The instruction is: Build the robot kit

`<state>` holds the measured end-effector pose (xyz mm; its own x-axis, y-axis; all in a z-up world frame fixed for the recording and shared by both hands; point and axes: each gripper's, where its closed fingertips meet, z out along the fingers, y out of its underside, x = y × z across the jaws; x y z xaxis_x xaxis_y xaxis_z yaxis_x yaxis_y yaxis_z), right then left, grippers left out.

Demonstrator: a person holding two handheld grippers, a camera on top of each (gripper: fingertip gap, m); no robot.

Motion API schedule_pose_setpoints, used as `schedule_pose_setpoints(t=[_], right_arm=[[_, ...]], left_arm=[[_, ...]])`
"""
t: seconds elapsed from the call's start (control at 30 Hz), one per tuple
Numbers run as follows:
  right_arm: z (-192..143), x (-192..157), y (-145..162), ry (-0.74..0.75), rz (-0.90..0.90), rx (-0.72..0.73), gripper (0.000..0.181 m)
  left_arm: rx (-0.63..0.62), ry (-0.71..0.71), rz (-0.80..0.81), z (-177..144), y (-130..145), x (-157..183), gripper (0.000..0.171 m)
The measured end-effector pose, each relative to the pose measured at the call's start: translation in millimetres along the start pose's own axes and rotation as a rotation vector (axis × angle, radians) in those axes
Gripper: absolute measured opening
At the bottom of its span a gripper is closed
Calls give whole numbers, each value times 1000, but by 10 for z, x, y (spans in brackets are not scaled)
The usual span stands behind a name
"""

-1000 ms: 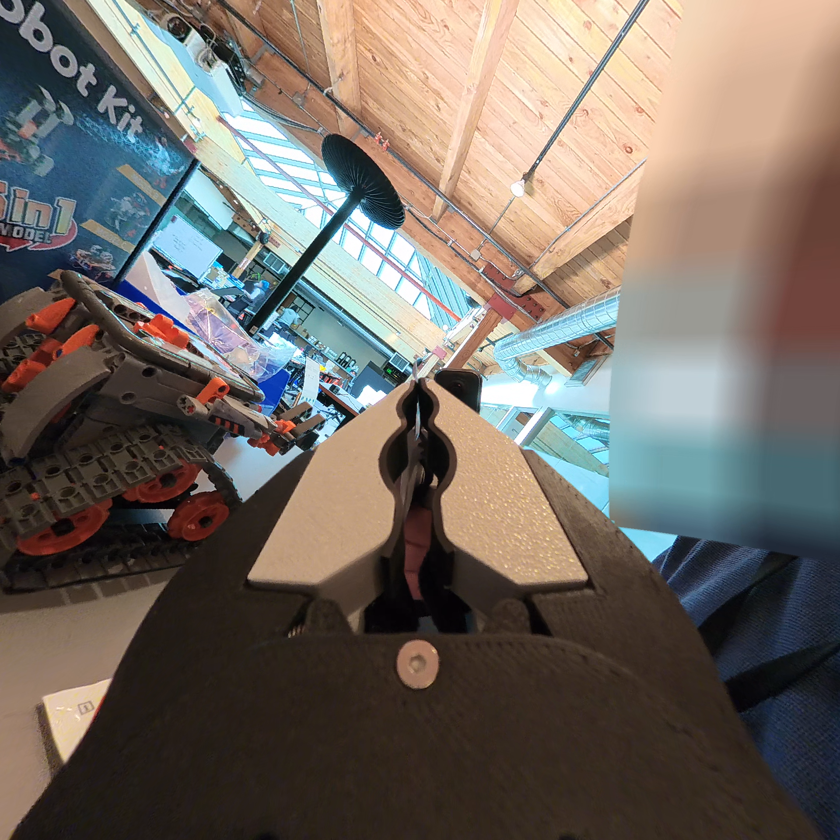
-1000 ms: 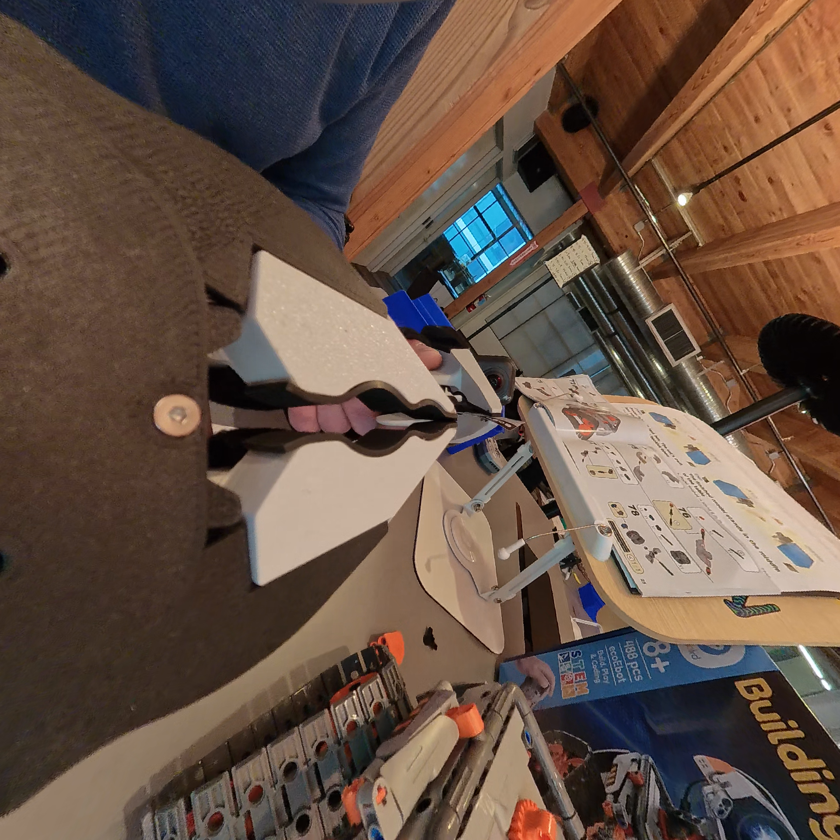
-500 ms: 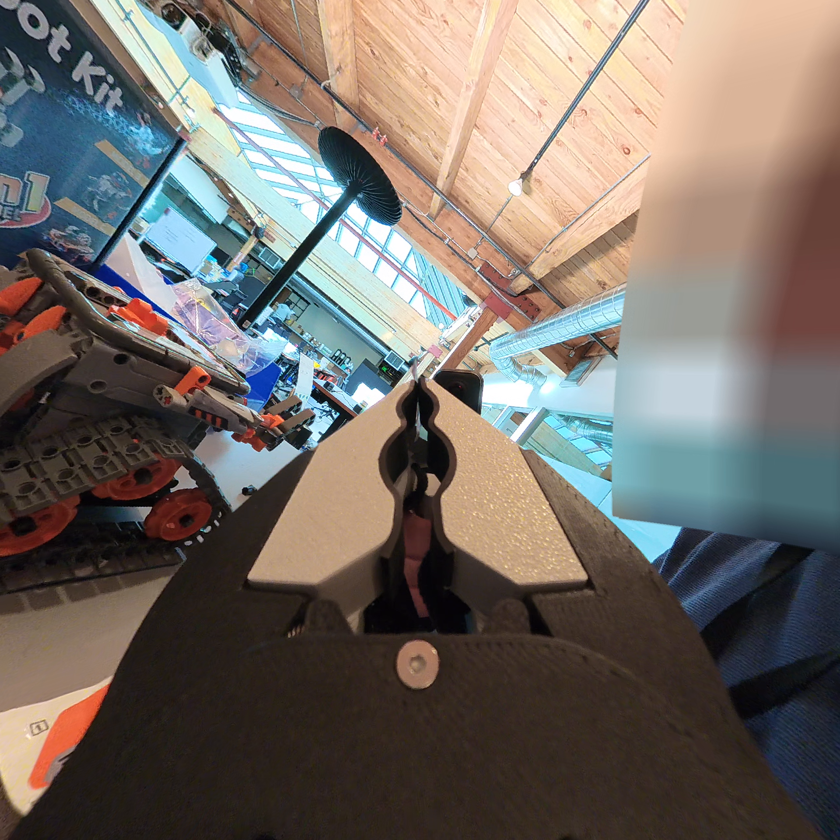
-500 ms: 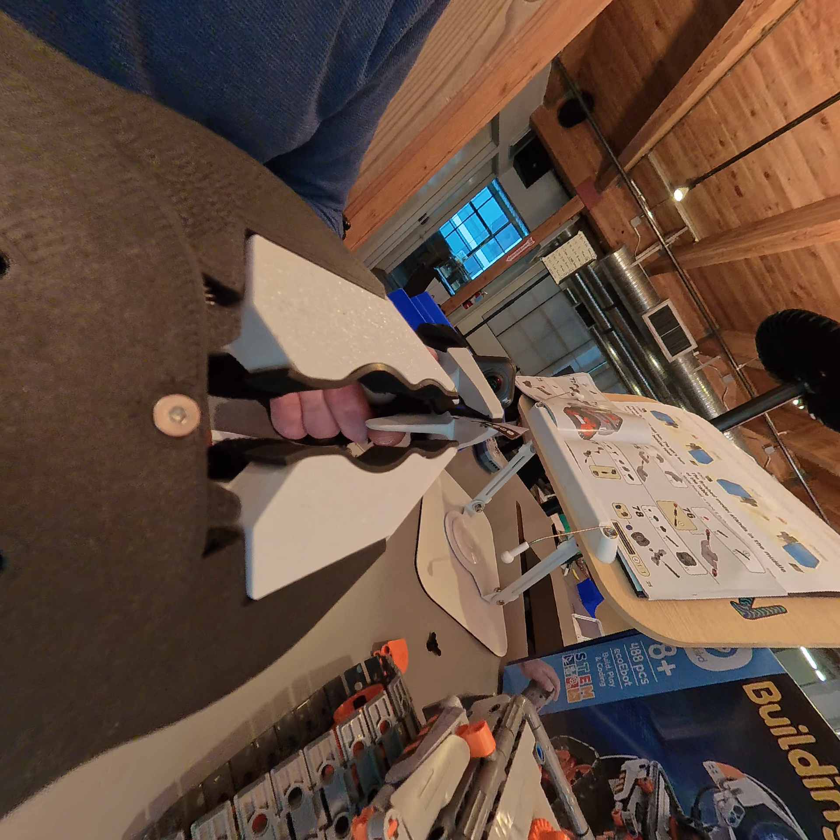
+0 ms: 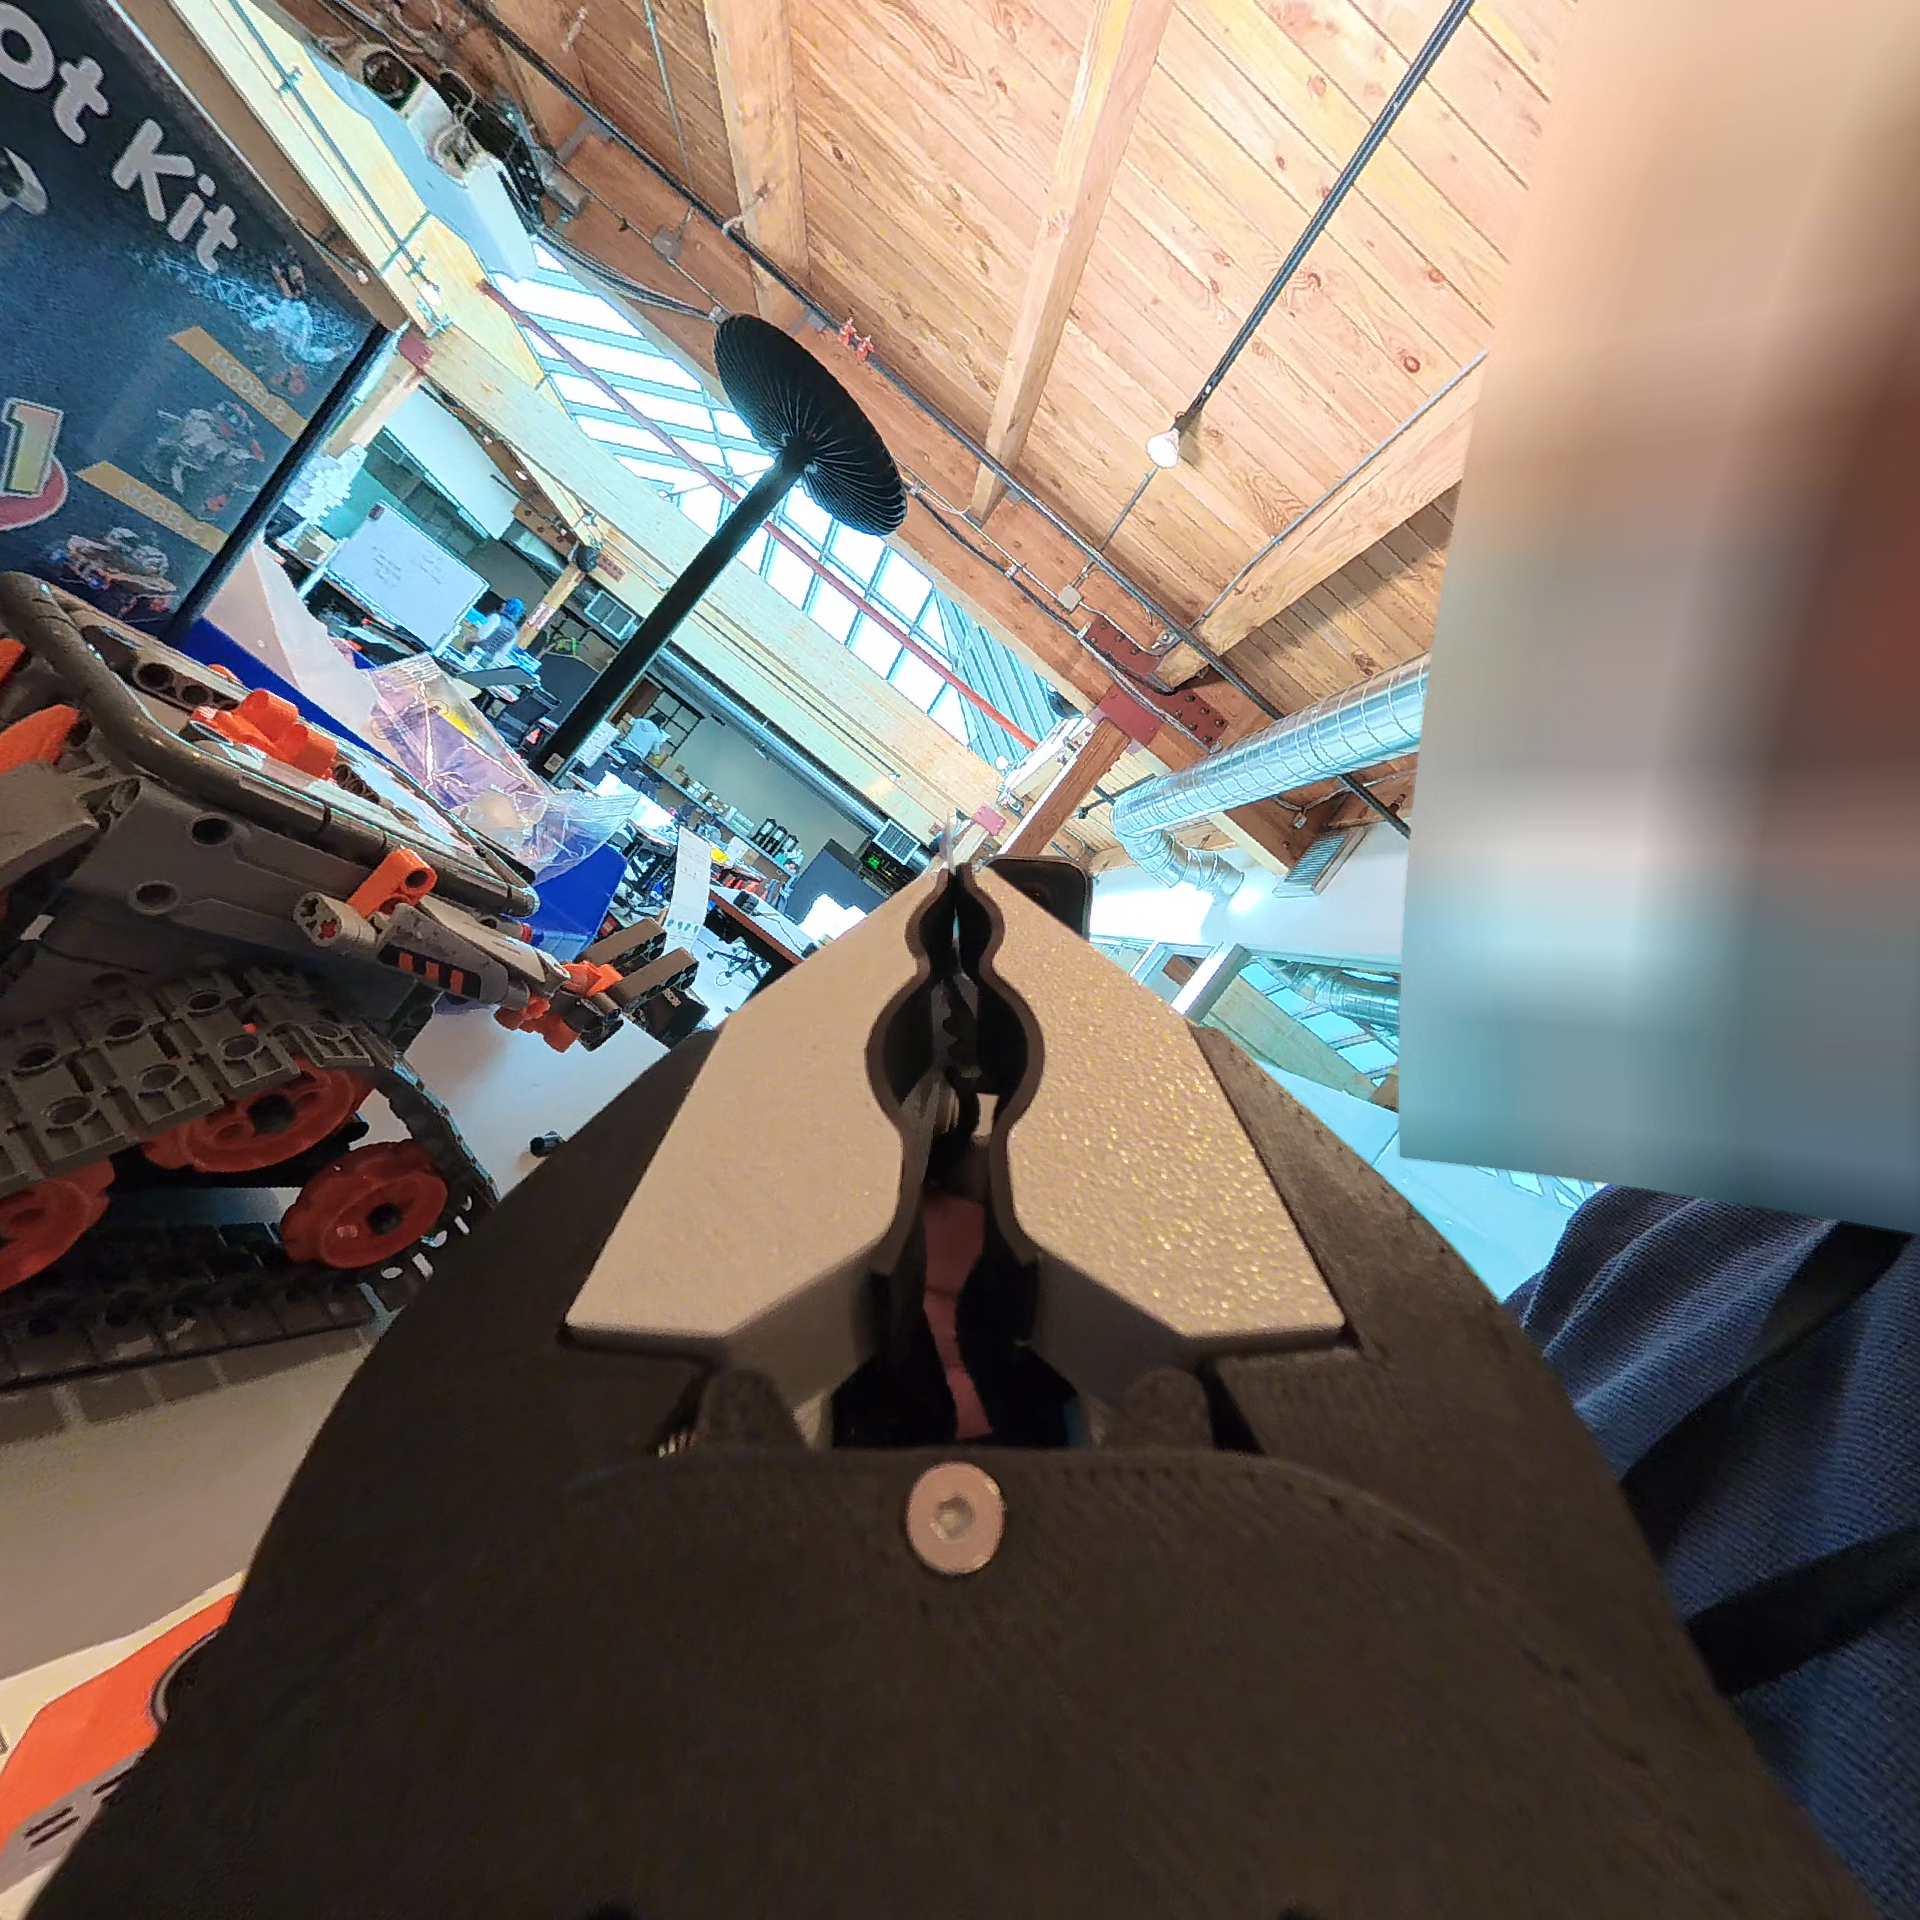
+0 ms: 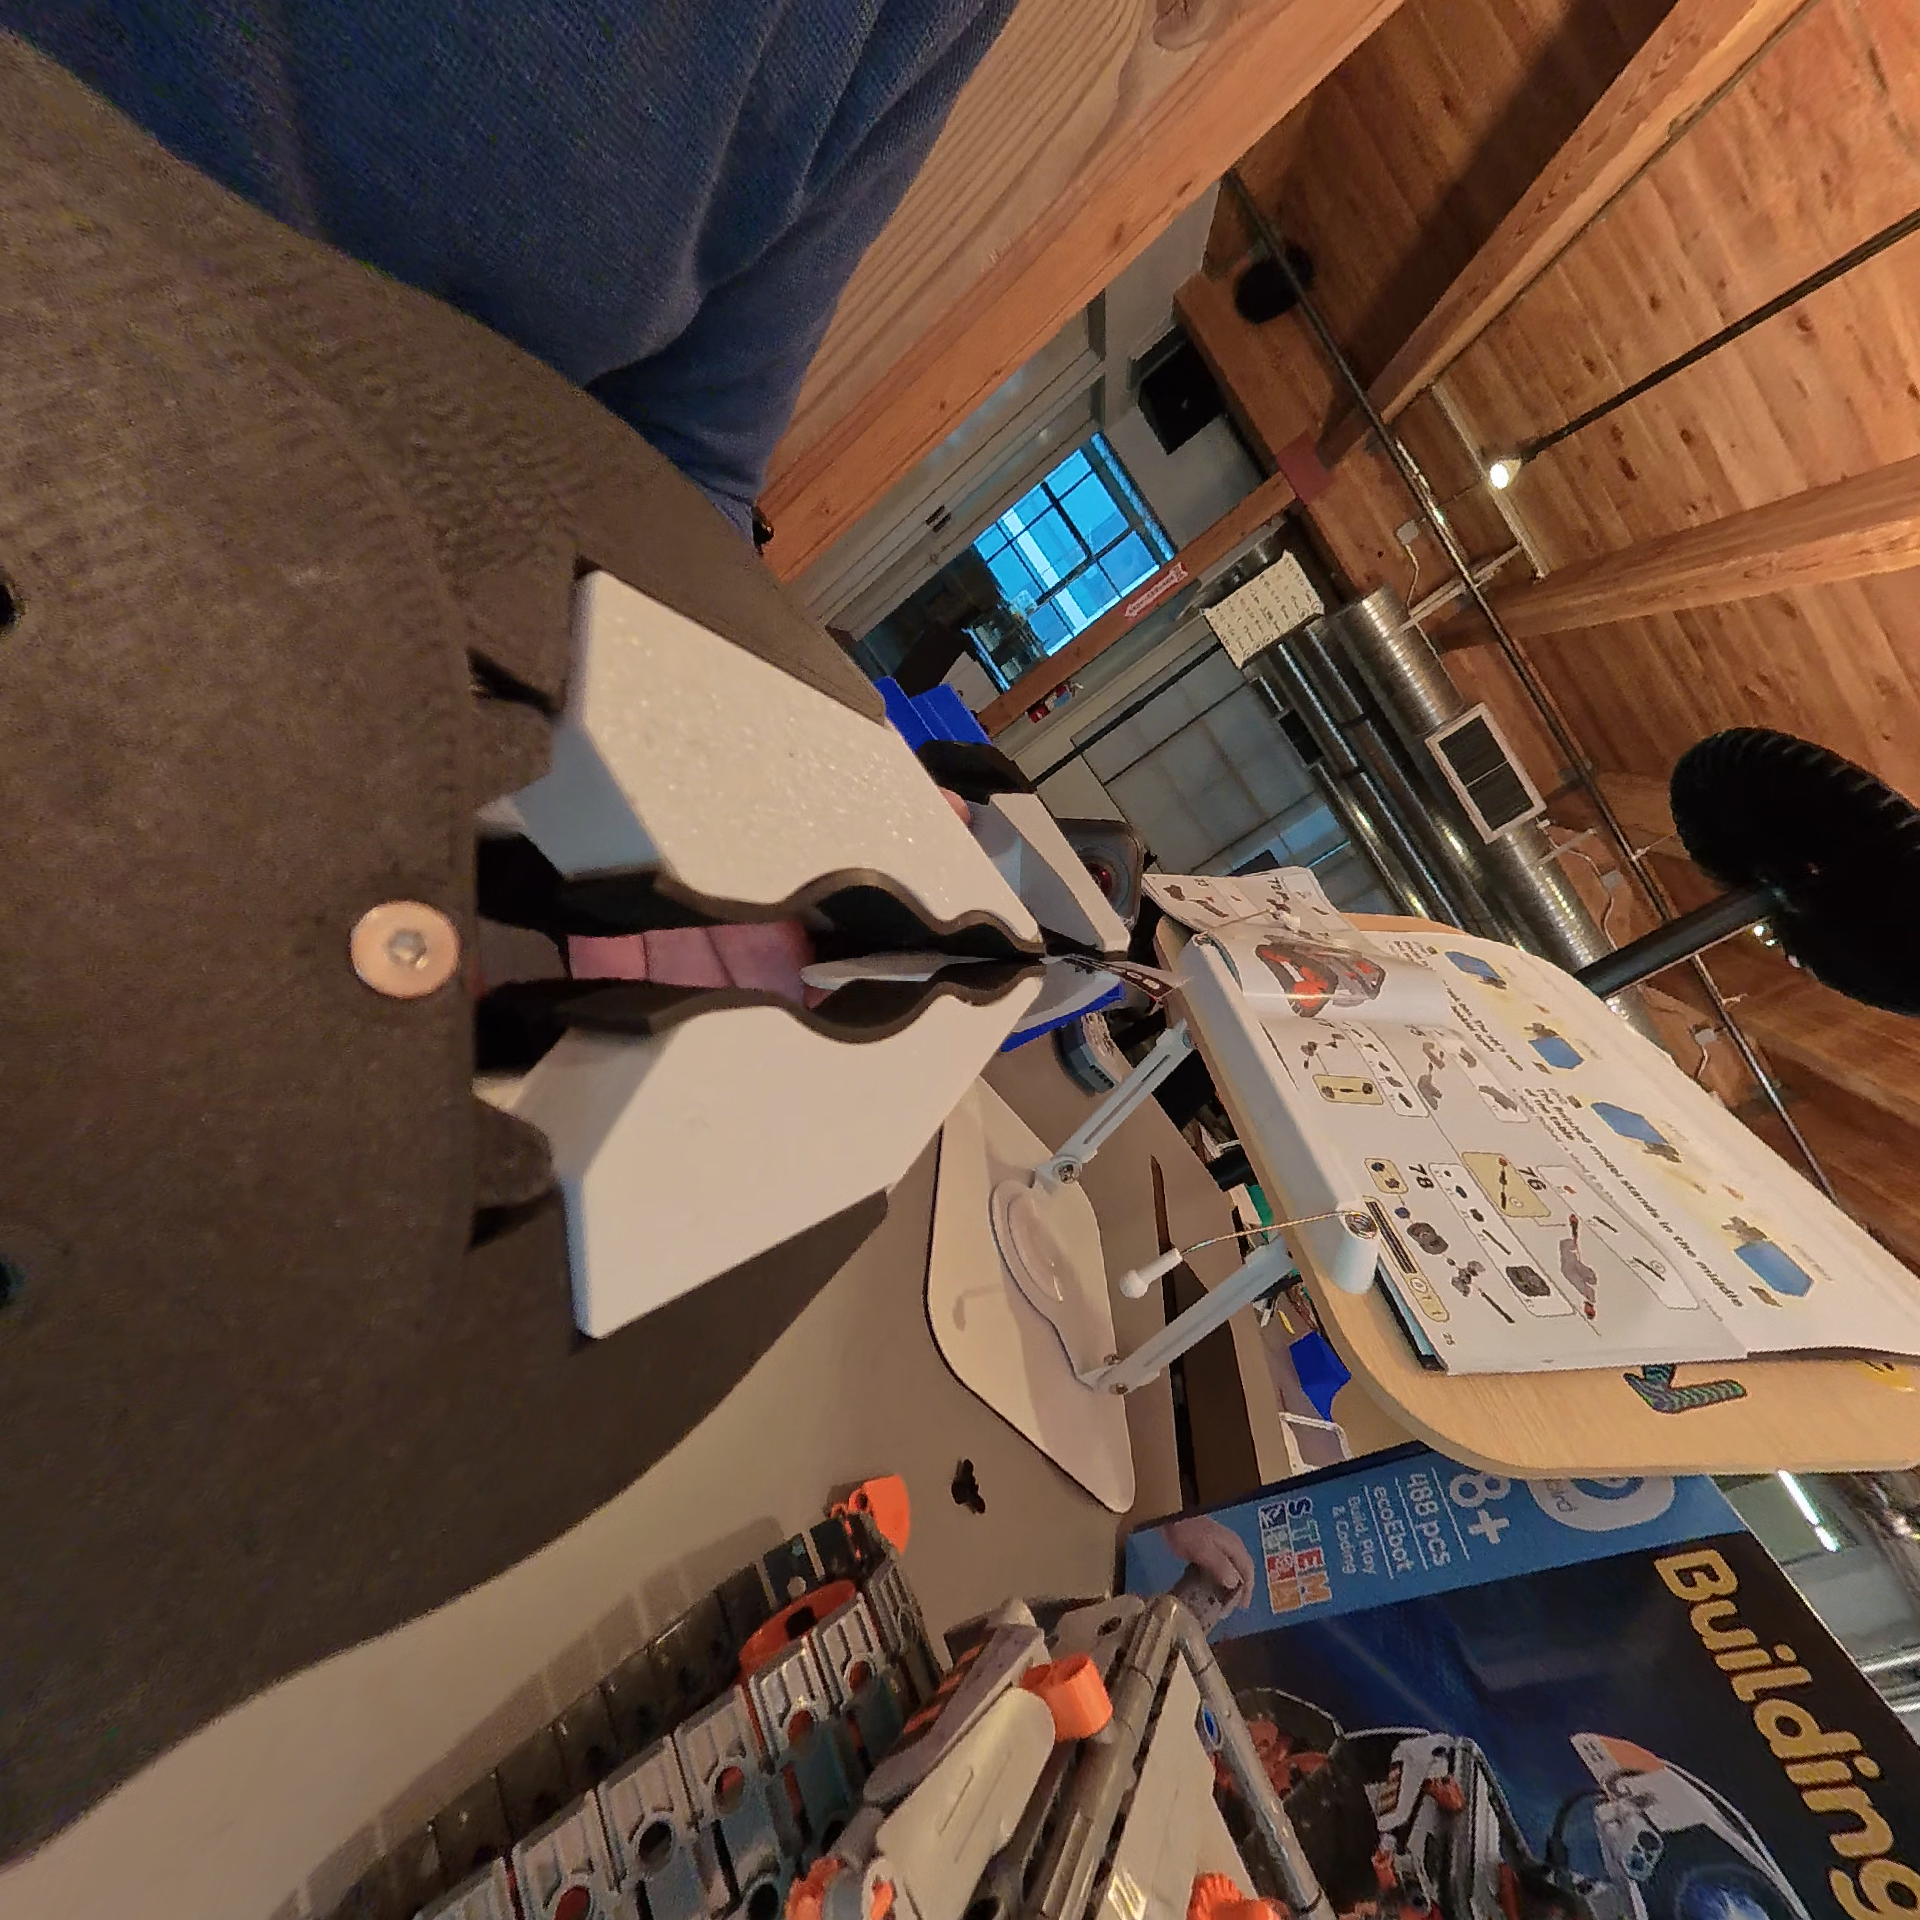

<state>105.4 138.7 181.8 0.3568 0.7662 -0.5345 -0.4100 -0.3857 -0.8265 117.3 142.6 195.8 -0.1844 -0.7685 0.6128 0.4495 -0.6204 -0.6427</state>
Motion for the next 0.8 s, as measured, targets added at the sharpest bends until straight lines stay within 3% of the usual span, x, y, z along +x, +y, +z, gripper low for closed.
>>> schedule_pose_setpoints(t=[0.2,0.27,0.43,0.5,0.67,0.8], right_arm=[[-46,9,-18,-5,-12,-30,0],[-74,15,-33,-4,-26,-45,0],[-208,37,-122,8,-76,-75,0],[-327,129,-192,51,-119,-83,0],[-752,463,-436,176,-165,-64,0],[-1080,725,-615,251,-174,-51,0]], left_arm=[[-23,-6,10,21,14,-5,3],[-25,-25,-12,16,-14,-48,17],[-85,-96,84,0,-81,-142,32],[-155,-171,177,7,-80,-241,44],[-435,-271,501,193,69,-410,47],[-746,-257,781,459,414,-572,49]])
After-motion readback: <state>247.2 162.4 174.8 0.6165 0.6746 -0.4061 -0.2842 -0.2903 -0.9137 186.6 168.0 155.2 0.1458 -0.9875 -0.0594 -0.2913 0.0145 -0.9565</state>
